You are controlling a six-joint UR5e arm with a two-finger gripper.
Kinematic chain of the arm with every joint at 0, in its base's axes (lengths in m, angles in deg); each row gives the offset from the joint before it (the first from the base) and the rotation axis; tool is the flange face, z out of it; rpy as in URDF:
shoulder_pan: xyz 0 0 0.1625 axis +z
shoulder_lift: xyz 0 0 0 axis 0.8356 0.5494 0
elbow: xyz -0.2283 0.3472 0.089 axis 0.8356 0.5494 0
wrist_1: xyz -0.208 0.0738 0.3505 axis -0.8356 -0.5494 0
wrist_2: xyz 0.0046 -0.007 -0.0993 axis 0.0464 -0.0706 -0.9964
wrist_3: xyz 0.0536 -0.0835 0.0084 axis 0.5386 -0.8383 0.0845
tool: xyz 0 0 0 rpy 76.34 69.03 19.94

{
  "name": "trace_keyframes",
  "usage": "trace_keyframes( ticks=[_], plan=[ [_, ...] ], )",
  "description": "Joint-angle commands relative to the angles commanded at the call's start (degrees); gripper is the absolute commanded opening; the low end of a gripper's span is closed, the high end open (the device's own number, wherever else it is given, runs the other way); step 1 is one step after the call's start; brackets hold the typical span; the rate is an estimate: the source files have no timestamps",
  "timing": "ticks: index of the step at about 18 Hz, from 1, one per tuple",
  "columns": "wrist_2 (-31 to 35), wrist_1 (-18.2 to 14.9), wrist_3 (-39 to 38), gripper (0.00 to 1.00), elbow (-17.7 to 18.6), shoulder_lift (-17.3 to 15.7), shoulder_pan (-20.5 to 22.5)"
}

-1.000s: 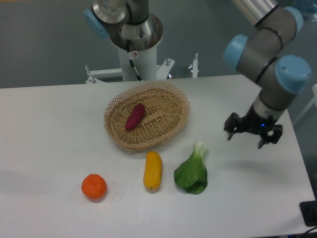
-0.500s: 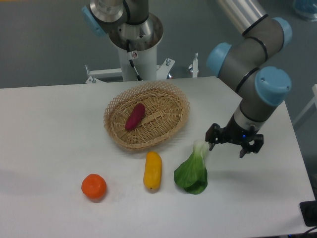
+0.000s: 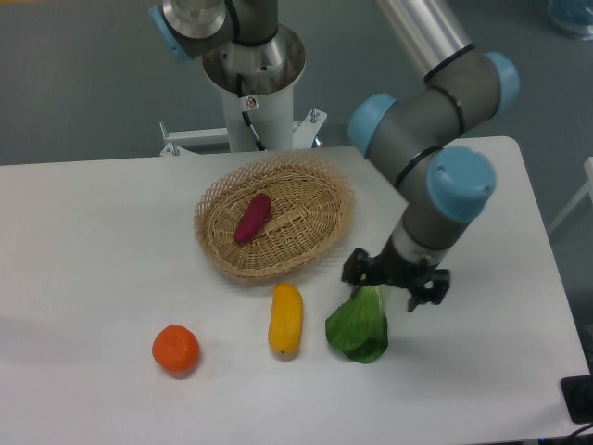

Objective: Pick up the mango from the table
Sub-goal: 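Move the open gripper over the yellow mango beside the bok choy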

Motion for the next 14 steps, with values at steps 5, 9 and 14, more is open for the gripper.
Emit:
trace_keyframes(
  ticks=[5, 9, 14],
  plan=[
    [-0.1, 1.1, -0.4, 1.0, 0.9, -0.4, -1.9],
    [0.0, 1.2, -2.3, 1.0, 1.1, 0.0, -3.4],
    [0.2, 3.0, -2.5, 1.0, 2.8, 0.6, -4.9]
  ],
)
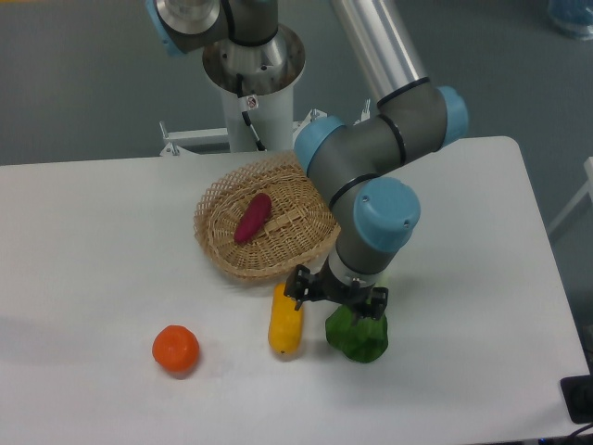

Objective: Pick up the mango from the table
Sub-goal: 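Move the open gripper over the yellow mango beside the bok choy, then lower the gripper around the yellow mango and close on it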

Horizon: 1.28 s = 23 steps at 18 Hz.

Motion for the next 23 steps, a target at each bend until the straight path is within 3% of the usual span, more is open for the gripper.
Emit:
trace_keyframes(
  ticks=[5, 23],
  plan=[
    [0.2, 5.5, 0.1, 1.0, 4.6, -0.4, -0.1],
    [0.3, 6.0, -5.0, 1.0, 5.1, 1.2, -2.1]
  ],
)
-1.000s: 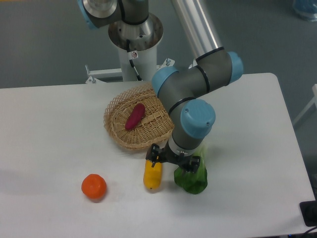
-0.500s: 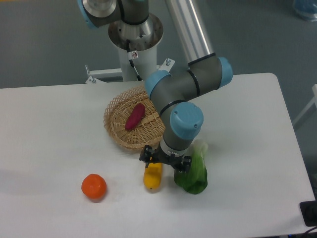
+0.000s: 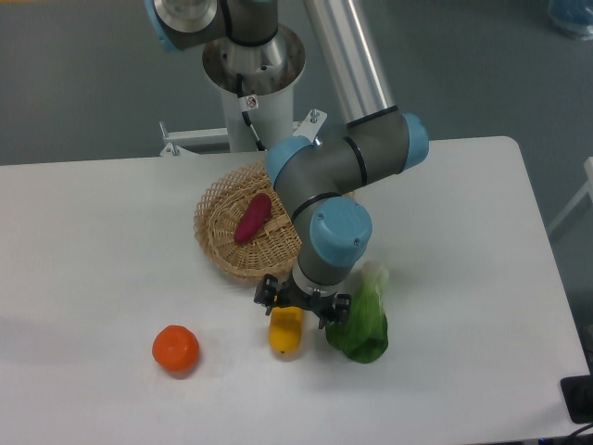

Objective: Pick up the mango from the table
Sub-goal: 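Lower the gripper around the yellow mango and close on it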

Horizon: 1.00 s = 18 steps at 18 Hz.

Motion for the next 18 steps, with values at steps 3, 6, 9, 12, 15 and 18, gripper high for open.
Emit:
trace_keyframes(
  ticks=[3, 6, 9, 12, 15, 18],
  plan=[
    [0.1, 0.0, -0.3, 1.0, 0.0, 0.3, 0.0],
    [0.4, 1.3, -1.9, 1.0, -0.1, 1.1, -0.4],
    [2.9, 2.4, -4.6, 1.0, -0.3, 2.5, -1.7],
    [3.2, 2.8, -5.2, 1.0, -0.2, 2.5, -2.0],
    [3.3, 2.7, -5.3, 1.0, -0.2, 2.6, -2.1],
    [3.5, 2.8, -5.3, 1.0, -0.2, 2.6, -2.2]
  ],
)
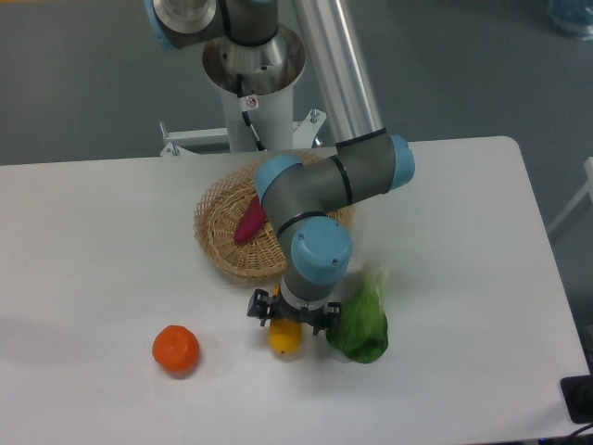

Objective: Pick up the mango from the table
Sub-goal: 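Lower the gripper around the yellow mango and close on it, then lift the held mango up and carry it away from the bok choy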

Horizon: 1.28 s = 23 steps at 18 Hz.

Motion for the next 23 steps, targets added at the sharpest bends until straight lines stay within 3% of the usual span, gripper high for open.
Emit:
trace_keyframes(
  ticks=[3, 9, 11, 19, 23],
  plan=[
    [0.0, 0.0, 0.0, 1.0, 0.0, 0.0, 0.0],
    [0.0, -0.1, -0.2, 0.47, -0.3, -0.5, 0.1],
    [0.1, -0.2, -0.2, 0.37, -0.7, -1.1, 0.1],
    [0.1, -0.4, 0.0, 0.33, -2.0, -4.1, 0.4],
    [0.2, -0.5, 0.6, 0.33, -4.8, -4.4, 1.6]
  ],
)
